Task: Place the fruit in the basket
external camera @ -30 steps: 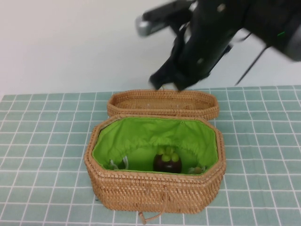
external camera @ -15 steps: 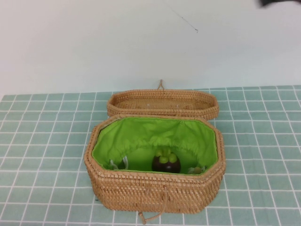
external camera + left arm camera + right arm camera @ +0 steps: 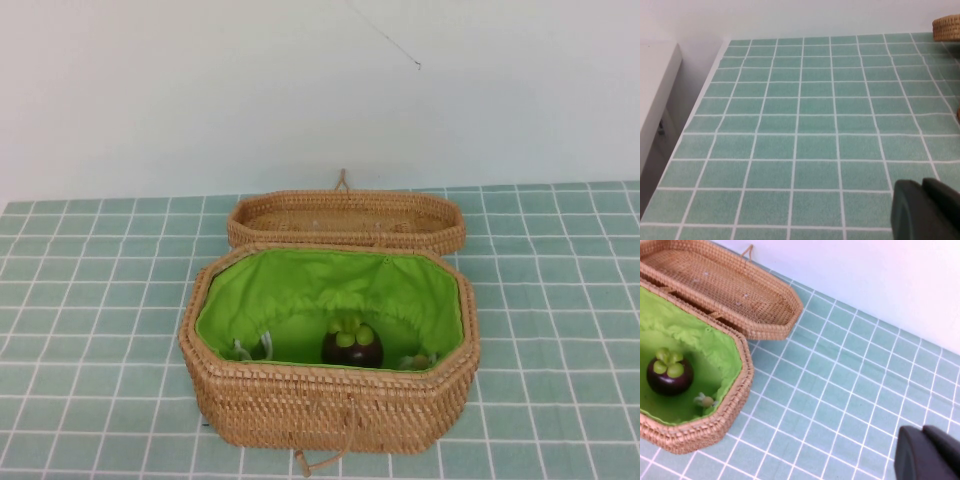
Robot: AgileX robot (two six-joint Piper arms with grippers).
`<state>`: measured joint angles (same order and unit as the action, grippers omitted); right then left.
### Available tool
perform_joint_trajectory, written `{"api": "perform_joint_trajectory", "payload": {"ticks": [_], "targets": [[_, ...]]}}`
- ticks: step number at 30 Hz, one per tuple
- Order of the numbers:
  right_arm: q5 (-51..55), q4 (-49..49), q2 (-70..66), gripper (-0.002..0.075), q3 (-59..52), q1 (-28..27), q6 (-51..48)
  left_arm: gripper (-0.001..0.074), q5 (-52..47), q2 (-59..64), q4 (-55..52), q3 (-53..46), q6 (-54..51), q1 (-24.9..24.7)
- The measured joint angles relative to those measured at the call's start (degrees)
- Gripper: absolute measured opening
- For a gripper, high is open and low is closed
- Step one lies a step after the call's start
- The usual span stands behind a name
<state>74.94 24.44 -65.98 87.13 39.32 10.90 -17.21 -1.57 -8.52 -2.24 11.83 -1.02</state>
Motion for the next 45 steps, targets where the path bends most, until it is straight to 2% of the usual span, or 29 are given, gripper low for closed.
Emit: {"api": "perform_joint_trajectory", "payload": {"ticks": [11, 14, 17, 21, 25, 28, 34, 37, 45], "targets": [[-0.3, 0.4, 2.8, -0.0003, 0.0, -0.4, -2.4, 0.0001, 0.0, 0.0, 0.0, 0.0, 0.0, 0.0], [-7.3, 2.0, 7.3, -0.0003, -1.6, -2.9, -5.2, 0.0, 0.0, 0.0, 0.0, 0.0, 0.0, 0.0], [-19.7, 1.2, 12.8, -0.0003, -5.2, -7.4, -4.6, 0.0, 0.0, 0.0, 0.0, 0.0, 0.0, 0.0], [-39.6, -4.9, 22.9, -0.0003, -16.3, -14.1, -4.6, 0.0, 0.0, 0.0, 0.0, 0.0, 0.0, 0.0], [-62.4, -8.7, 34.1, -0.0003, -33.2, -21.6, -4.7, 0.0, 0.0, 0.0, 0.0, 0.0, 0.0, 0.0], [-72.4, -9.6, 40.9, -0.0003, -46.5, -26.5, -3.1, 0.0, 0.0, 0.1, 0.0, 0.0, 0.0, 0.0], [-74.9, -11.8, 48.5, -0.0003, -67.3, -34.7, 5.6, 0.0, 0.0, 0.1, 0.0, 0.0, 0.0, 0.0], [-75.3, -11.8, 51.4, -0.0003, -75.4, -37.6, 5.8, 0.0, 0.0, 0.1, 0.0, 0.0, 0.0, 0.0], [-75.4, -10.8, 62.6, -0.0003, -87.7, -42.1, 5.6, 0.0, 0.0, 0.1, 0.0, 0.0, 0.0, 0.0]]}}
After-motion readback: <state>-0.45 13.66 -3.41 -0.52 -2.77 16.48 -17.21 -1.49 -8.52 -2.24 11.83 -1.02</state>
